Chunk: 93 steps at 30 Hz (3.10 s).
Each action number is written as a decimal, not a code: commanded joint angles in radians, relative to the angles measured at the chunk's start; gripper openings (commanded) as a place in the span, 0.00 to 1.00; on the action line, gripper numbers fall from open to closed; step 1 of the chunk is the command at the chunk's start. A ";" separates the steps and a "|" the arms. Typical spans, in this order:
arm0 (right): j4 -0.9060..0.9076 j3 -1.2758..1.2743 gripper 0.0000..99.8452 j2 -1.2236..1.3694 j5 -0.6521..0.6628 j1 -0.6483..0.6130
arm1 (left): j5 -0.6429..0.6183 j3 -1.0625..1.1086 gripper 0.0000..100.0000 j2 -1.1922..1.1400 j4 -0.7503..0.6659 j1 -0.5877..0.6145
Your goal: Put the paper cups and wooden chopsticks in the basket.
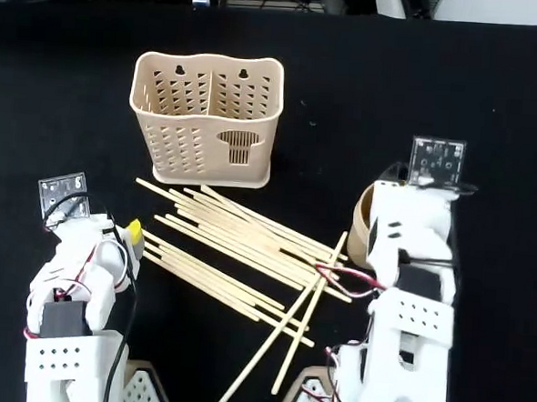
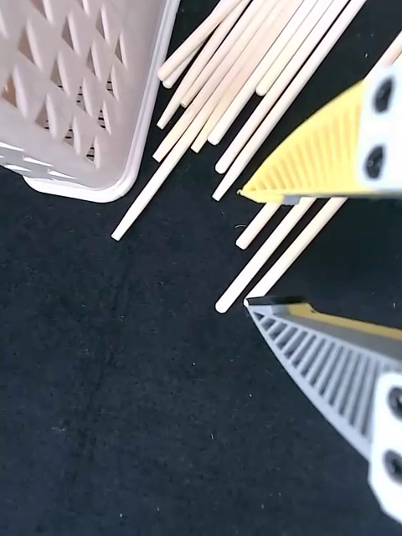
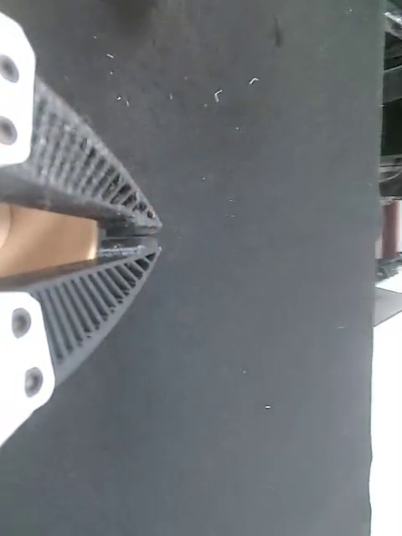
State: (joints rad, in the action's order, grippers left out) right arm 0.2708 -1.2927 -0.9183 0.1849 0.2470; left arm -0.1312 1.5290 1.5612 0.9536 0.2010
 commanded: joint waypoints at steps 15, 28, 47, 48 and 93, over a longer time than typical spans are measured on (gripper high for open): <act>0.195 0.232 0.04 -0.143 -0.011 -0.011 | 0.011 -0.007 0.20 0.011 -0.018 0.005; 0.976 0.717 0.24 -0.070 0.120 0.014 | 0.011 -0.007 0.20 0.011 0.002 0.005; 0.899 0.661 0.24 0.289 0.138 0.127 | 0.006 -0.015 0.20 0.011 -0.002 0.005; 0.899 0.648 0.24 0.295 0.140 0.123 | 0.006 -0.015 0.20 0.011 0.000 0.005; 1.241 1.561 0.01 0.352 -0.021 -0.097 | 0.232 -2.404 0.20 -1.616 0.744 -0.073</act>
State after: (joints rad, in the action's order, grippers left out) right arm 1.5090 0.1297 -0.6421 0.1956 0.1979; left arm 0.0882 -0.7035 -0.0176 1.6548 0.1872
